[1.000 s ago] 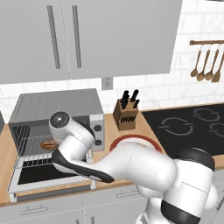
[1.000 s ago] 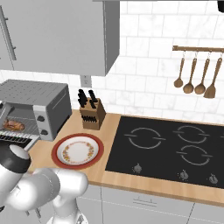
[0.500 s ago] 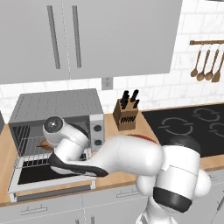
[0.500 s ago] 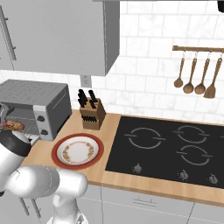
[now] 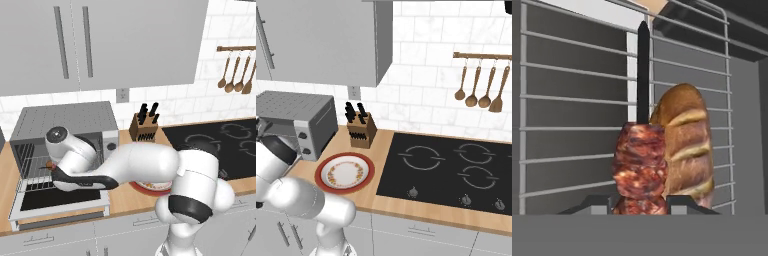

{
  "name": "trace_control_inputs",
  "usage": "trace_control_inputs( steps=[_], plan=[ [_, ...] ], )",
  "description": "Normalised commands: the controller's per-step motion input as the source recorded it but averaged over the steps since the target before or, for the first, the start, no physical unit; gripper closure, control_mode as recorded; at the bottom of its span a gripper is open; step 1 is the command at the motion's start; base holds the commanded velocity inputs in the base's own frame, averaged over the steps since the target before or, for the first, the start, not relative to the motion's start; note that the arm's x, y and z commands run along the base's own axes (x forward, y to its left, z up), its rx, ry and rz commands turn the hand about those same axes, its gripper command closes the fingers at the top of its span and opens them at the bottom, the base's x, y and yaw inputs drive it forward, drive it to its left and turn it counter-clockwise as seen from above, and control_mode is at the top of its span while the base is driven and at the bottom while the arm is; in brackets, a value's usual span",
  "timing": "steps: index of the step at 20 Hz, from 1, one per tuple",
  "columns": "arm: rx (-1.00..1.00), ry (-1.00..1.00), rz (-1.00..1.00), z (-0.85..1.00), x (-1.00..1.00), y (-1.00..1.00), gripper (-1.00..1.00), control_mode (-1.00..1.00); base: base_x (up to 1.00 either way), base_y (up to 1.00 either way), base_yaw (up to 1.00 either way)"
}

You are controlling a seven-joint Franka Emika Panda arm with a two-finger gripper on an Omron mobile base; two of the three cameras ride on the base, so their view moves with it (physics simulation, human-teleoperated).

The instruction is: Pick up the kebab skewer and baguette bread, and place them inside the toaster oven. Close the toaster oven door and start by setting the timer.

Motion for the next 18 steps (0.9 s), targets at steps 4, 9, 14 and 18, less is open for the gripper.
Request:
trace_control_inputs(
  steps=[4,9,14,18],
  plan=[
    [0.00,0.10,0.00,-0.01,0.27,0.00,1.00,-1.00,0.00,0.00,0.00],
    [0.00,0.05,0.00,-0.08,0.08,0.00,1.00,-1.00,0.00,0.00,0.00],
    [0.00,0.06,0.00,0.00,0.02,0.00,-1.00,-1.00,0.00,0.00,0.00],
    [0.00,0.01,0.00,0.00,0.00,0.00,-1.00,-1.00,0.00,0.00,0.00]
  ],
)
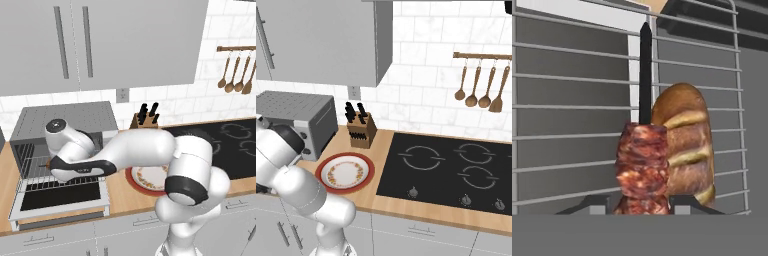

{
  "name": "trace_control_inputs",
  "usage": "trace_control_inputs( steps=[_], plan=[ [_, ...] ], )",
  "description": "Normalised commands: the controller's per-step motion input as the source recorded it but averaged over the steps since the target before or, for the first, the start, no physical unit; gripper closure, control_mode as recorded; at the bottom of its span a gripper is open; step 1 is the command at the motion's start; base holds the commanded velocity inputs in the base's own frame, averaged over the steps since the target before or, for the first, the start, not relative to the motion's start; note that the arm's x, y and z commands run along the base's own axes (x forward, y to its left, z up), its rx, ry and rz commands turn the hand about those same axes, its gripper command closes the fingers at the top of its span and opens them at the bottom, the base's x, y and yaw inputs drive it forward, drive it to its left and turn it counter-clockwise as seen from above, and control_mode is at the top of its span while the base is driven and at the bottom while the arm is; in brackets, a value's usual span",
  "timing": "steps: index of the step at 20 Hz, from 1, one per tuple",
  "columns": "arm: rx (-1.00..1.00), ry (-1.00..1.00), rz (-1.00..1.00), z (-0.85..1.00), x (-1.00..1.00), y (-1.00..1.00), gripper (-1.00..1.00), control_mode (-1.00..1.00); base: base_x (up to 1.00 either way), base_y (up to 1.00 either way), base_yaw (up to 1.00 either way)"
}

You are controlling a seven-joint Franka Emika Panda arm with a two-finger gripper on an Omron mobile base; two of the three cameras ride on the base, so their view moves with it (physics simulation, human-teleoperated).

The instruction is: Pick up the kebab skewer and baguette bread, and place them inside the toaster oven. Close the toaster oven door and start by setting the timer.

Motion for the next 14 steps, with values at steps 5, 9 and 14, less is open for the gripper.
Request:
trace_control_inputs(
  steps=[5,9,14],
  plan=[
    [0.00,0.00,0.00,0.00,0.00,0.00,-1.00,-1.00,0.00,0.00,0.00],
    [0.00,0.00,0.00,0.04,-0.09,0.00,-1.00,-1.00,0.00,0.00,0.00],
    [0.00,-0.09,0.00,0.35,-0.40,0.00,-1.00,-1.00,0.00,0.00,0.00]
  ],
)
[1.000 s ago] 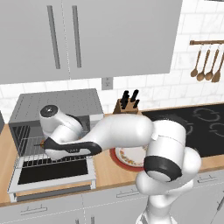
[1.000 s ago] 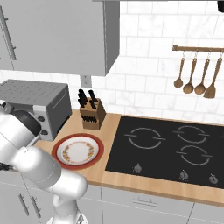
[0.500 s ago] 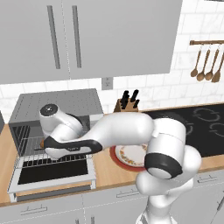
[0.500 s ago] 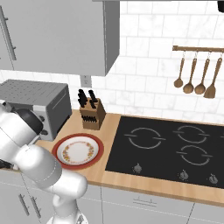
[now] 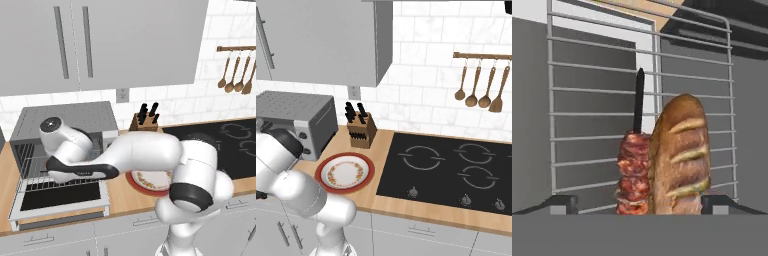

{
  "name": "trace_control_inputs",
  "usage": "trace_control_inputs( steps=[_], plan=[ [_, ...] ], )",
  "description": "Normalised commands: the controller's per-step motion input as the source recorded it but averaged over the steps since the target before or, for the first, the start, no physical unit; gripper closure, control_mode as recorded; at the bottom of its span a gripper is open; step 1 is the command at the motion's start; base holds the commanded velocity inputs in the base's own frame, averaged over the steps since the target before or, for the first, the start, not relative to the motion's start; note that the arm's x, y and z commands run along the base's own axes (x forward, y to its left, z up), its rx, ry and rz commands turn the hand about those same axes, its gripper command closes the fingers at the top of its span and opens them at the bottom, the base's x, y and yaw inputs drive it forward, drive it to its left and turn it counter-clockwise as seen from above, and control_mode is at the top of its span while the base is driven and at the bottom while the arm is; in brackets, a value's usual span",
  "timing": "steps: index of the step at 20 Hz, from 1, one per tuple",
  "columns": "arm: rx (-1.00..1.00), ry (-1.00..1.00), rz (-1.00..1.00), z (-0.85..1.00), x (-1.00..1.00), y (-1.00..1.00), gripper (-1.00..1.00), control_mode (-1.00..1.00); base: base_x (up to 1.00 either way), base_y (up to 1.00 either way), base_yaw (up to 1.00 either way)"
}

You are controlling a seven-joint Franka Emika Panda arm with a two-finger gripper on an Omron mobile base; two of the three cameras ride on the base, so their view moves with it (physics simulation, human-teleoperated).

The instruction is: Pick up the kebab skewer and baguette bread, and place them inside the toaster oven. Close the toaster oven door and start by setting the timer.

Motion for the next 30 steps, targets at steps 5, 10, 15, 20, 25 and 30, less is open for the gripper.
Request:
trace_control_inputs(
  steps=[5,10,15,20,25,30],
  plan=[
    [0.00,-0.09,-0.16,0.33,-0.77,0.00,-1.00,-1.00,0.00,0.00,0.00],
    [0.24,-0.10,-0.60,0.01,-0.38,-0.10,-1.00,-1.00,0.00,0.00,0.00],
    [0.32,-0.15,-0.67,0.00,-0.18,-0.07,-1.00,-1.00,0.00,0.00,0.00],
    [0.36,-0.04,-0.55,0.17,-0.33,-0.03,-1.00,-1.00,0.00,0.00,0.00],
    [0.38,-0.01,-0.45,0.08,-0.39,-0.11,-1.00,-1.00,0.00,0.00,0.00],
    [0.29,-0.05,-0.36,0.00,-0.19,0.00,-1.00,-1.00,0.00,0.00,0.00]
  ],
)
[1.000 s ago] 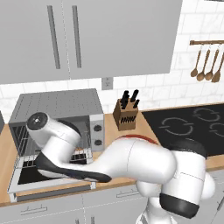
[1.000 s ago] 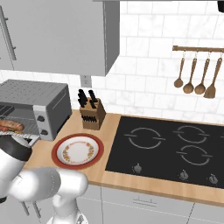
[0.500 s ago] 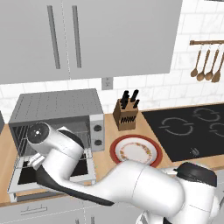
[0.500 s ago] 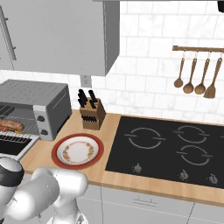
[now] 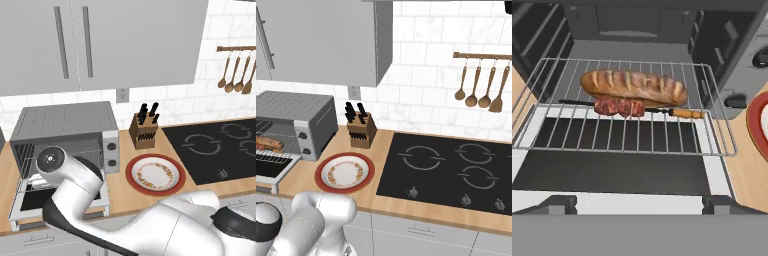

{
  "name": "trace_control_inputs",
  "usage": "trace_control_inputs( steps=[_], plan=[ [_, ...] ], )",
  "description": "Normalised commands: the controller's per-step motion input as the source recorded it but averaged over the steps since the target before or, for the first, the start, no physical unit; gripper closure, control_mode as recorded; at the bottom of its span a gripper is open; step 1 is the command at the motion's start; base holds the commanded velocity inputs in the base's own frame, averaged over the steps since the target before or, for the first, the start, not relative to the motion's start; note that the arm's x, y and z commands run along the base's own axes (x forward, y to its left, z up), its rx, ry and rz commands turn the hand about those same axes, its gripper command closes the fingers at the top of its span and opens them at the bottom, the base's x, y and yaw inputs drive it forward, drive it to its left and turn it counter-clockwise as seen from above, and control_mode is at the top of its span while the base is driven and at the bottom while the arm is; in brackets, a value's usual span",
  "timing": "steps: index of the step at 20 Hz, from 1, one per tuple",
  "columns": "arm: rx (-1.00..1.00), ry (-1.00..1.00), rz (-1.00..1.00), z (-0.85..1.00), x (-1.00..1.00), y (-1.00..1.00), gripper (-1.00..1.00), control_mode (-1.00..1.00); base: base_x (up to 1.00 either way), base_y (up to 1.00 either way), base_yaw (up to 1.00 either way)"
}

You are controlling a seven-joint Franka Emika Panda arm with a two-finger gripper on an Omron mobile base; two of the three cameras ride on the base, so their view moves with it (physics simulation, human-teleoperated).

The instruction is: Pick up the kebab skewer and baguette bread, and place them inside the toaster oven. Close the toaster oven door and start by setting the timer.

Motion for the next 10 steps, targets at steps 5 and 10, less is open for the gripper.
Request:
trace_control_inputs(
  steps=[5,10],
  plan=[
    [0.04,-0.07,-0.06,-0.04,0.00,-0.24,-1.00,-1.00,0.00,0.00,0.00],
    [0.00,-0.07,0.00,-0.10,-0.01,-0.18,-1.00,-1.00,0.00,0.00,0.00]
  ],
)
